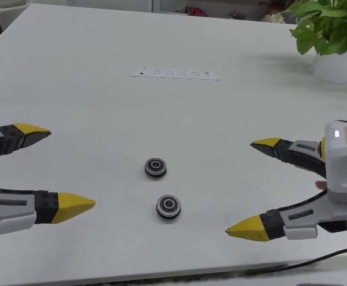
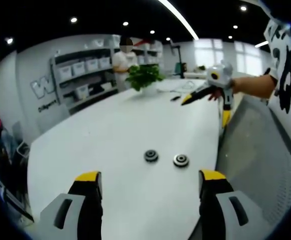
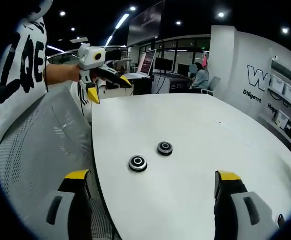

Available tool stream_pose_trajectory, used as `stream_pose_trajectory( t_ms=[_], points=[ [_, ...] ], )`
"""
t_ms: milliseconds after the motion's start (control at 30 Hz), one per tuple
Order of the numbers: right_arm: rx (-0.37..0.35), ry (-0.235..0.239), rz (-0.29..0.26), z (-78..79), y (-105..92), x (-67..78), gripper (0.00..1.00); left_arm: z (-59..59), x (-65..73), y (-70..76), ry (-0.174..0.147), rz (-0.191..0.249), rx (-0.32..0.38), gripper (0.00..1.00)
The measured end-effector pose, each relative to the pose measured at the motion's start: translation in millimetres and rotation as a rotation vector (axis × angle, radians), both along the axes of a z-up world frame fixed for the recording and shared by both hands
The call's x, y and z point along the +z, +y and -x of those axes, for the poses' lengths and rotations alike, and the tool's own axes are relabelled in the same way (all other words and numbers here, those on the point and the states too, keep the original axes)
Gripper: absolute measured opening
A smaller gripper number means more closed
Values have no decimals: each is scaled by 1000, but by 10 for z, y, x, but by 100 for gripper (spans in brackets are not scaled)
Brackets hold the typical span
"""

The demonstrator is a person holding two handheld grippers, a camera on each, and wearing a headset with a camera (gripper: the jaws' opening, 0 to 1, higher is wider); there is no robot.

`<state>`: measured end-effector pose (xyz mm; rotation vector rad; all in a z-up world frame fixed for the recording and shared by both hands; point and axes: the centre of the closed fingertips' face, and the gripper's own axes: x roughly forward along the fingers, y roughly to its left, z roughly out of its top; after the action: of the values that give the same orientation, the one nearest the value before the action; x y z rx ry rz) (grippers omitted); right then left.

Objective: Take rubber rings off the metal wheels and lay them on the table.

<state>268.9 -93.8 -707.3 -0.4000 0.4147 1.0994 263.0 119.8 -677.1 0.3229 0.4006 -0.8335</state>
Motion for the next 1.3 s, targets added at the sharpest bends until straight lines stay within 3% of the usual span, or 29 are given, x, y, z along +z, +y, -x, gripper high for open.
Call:
stream_pose_trajectory(
  t_ms=[567,933,1300],
  points=[
    [1,-1,5,-27,-9,18,99,-29,5,-7,4,-5,-7,81],
    [4,-5,3,0,2,22,98,11,-31,-18,14,-7,-11,81],
    [15,2,-4,28,31,19,94,19,16,-3,4,-11,-10,81]
  ],
)
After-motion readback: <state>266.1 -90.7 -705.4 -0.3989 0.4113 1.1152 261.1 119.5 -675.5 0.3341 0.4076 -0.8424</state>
